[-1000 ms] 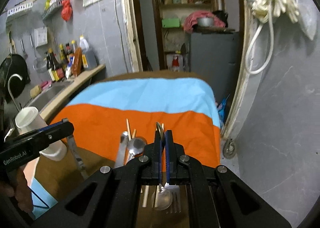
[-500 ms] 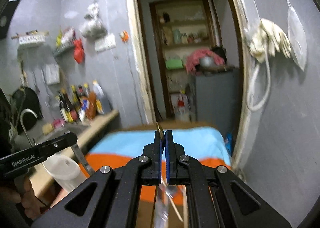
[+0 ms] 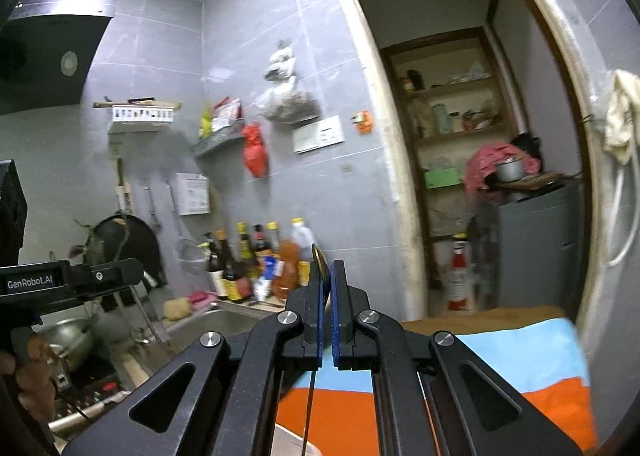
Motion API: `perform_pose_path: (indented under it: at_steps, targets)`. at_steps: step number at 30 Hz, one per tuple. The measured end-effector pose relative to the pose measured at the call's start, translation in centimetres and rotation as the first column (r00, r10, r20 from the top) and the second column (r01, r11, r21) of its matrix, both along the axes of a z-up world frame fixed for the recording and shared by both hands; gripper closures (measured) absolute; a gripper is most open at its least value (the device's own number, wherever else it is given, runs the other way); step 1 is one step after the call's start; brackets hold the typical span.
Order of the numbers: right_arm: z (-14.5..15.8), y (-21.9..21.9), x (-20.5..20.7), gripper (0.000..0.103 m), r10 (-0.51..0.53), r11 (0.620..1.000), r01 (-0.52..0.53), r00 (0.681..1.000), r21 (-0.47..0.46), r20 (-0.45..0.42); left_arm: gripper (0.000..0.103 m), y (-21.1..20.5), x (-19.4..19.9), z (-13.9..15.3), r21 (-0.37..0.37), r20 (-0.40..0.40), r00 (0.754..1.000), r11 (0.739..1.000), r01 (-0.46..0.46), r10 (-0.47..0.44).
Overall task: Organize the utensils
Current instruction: 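Lift and carry the tongs with the left tool while the right tool carries its utensil to the white basket, then open the left tool to drop the tongs into the basket while the right tool releases its utensil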
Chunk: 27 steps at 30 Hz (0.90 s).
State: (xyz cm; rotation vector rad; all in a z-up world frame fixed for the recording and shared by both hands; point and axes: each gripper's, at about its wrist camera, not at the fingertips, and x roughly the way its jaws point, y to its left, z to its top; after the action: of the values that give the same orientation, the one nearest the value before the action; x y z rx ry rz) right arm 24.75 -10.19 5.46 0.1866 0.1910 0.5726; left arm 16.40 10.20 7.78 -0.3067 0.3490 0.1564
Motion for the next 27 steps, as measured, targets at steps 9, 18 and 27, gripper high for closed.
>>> perform_pose_path:
  at_steps: [9, 18, 27]
  targets:
    - [-4.6, 5.3, 0.7, 0.100, 0.026, 1.000, -0.026, 1.000, -0.016, -0.015, 0.080, 3.9, 0.8, -6.2, -0.007, -0.102, 0.993, 0.998, -0.055, 0.054]
    - [-8.5, 6.8, 1.5, 0.100, 0.049, 0.993, -0.055, 0.997, -0.105, -0.063, 0.080, 3.7, 2.2, -9.9, 0.034, -0.127, 0.990, 0.998, -0.052, 0.056]
    - [-10.9, 6.1, 1.9, 0.099, 0.072, 0.990, -0.087, 0.988, -0.107, -0.138, 0.080, 3.7, 2.7, -11.4, -0.013, -0.182, 0.983, 0.999, -0.034, 0.031]
